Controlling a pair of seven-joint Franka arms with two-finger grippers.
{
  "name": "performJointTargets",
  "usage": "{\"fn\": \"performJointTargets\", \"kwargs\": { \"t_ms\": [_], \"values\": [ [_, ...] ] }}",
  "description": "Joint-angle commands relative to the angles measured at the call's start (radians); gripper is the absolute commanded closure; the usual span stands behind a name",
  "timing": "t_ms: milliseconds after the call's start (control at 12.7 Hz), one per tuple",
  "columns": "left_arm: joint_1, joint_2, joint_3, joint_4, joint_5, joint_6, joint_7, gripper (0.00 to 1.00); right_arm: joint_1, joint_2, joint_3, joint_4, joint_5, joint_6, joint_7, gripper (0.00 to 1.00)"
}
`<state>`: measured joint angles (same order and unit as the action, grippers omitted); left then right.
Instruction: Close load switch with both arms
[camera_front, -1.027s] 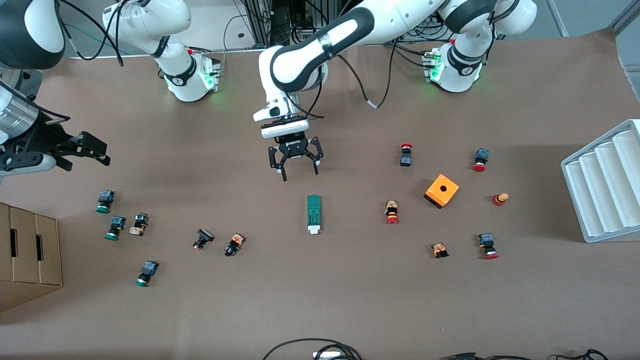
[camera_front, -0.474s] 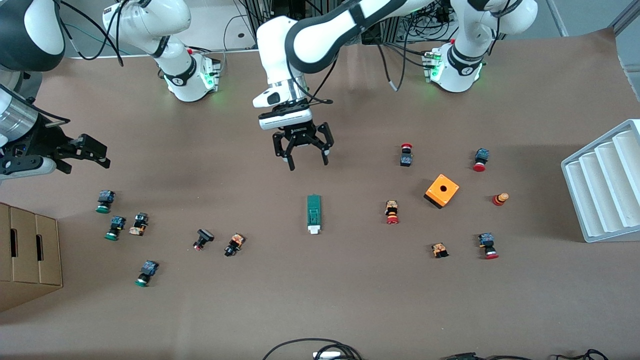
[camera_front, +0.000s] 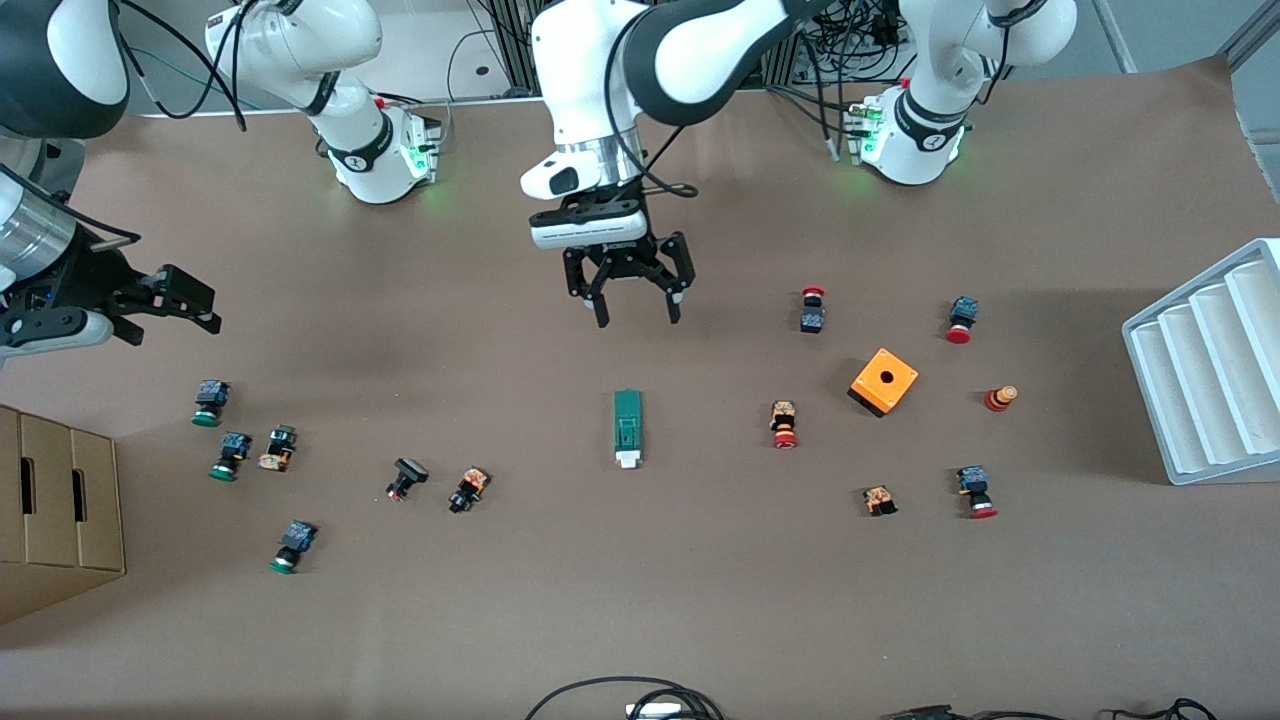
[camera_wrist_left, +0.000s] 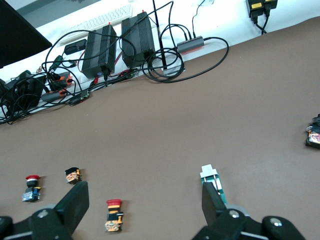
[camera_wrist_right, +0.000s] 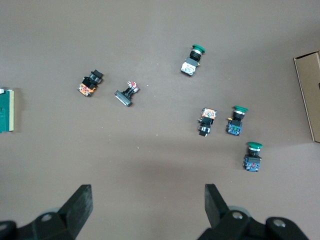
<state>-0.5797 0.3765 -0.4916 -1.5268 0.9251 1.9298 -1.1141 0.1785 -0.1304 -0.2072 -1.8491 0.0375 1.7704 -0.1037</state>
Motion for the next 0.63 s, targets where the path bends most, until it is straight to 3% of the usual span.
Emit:
{"fn": "performJointTargets", "kwargs": {
  "t_ms": [0, 395, 553],
  "values": [
    [0.035, -0.059, 0.002, -0.015, -0.069, 0.012, 0.103, 0.00, 0.002, 0.002, -0.011, 0.022, -0.007, -0.032, -0.008, 0.00],
    [0.144, -0.120, 0.004, 0.026, -0.244, 0.026, 0.315, 0.00, 0.004, 0.002, -0.009, 0.022, -0.007, -0.031, -0.008, 0.00],
    [0.173, -0.125, 0.036, 0.043, -0.324, 0.029, 0.396, 0.00, 0.004, 0.000, -0.011, 0.022, -0.007, -0.032, -0.008, 0.00]
  ]
}}
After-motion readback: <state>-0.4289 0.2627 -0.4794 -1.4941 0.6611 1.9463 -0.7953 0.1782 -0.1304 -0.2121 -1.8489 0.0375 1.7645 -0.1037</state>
